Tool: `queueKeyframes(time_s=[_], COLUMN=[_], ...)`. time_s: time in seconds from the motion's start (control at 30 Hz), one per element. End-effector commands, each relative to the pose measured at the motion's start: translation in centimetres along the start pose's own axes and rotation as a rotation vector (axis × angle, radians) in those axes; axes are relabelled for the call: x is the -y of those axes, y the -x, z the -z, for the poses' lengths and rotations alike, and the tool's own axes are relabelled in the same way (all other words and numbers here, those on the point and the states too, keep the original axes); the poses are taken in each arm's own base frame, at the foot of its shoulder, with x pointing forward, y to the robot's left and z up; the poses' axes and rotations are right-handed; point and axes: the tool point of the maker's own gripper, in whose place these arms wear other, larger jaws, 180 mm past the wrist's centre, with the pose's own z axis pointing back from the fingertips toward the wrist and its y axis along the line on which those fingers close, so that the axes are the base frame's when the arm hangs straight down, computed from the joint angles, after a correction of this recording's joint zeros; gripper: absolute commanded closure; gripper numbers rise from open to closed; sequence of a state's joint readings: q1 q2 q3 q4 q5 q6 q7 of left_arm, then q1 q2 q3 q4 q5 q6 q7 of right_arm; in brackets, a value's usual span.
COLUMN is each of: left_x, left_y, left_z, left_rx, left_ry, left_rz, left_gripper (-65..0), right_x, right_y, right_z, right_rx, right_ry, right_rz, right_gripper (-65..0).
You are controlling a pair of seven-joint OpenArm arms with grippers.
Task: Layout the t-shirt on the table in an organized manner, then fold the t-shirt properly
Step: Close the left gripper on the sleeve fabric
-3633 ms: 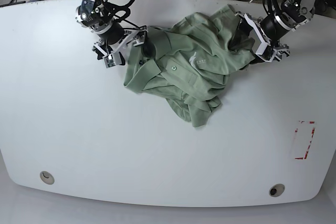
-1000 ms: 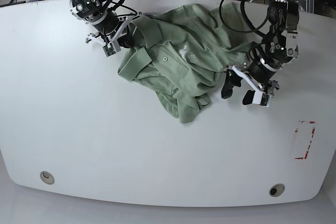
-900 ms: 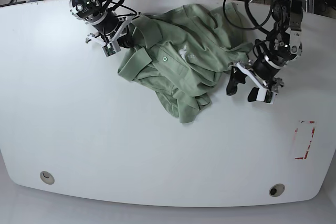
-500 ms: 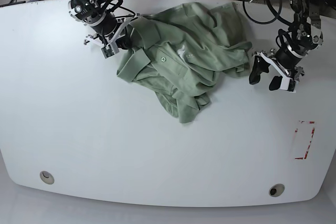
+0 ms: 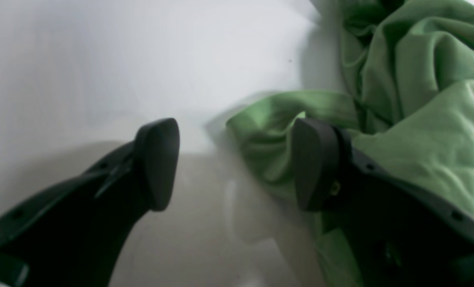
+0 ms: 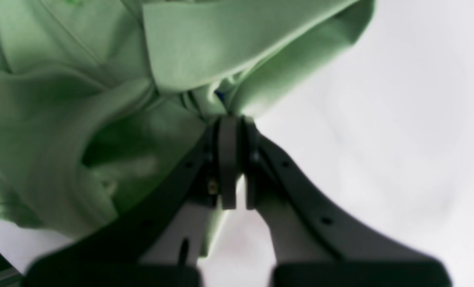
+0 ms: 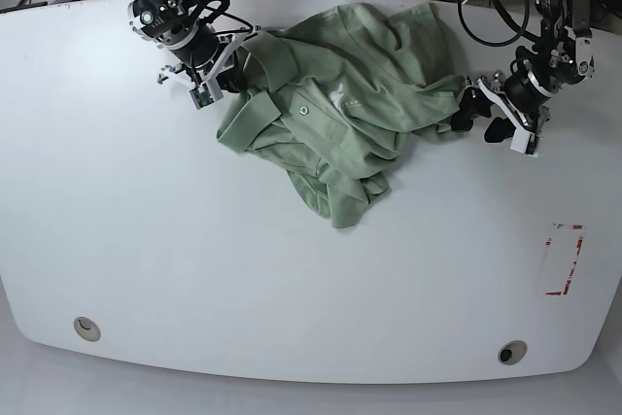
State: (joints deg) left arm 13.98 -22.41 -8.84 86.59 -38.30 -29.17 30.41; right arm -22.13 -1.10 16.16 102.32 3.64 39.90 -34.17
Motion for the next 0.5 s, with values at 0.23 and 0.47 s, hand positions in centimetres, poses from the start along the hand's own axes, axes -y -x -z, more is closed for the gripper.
queueKeyframes(time_s=[0.23, 0.47], left_x=[-0.6, 1.0], left_y=[0.9, 1.6], left_z=[0.0, 0.7], left_rx=[-0.039, -0.036], left_ry=[0.017, 0.062], left_rz=[-0.053, -0.062], left_gripper=[-41.8, -41.8], right_x=[0.2, 0.1], right_y=[-1.0, -1.1], right_z=[-0.3, -0.3], right_rx=[0.038, 0.039], right_ry=[0.003, 0.002], right_rz=[-0.007, -0.006], right_gripper=[0.0, 0.0])
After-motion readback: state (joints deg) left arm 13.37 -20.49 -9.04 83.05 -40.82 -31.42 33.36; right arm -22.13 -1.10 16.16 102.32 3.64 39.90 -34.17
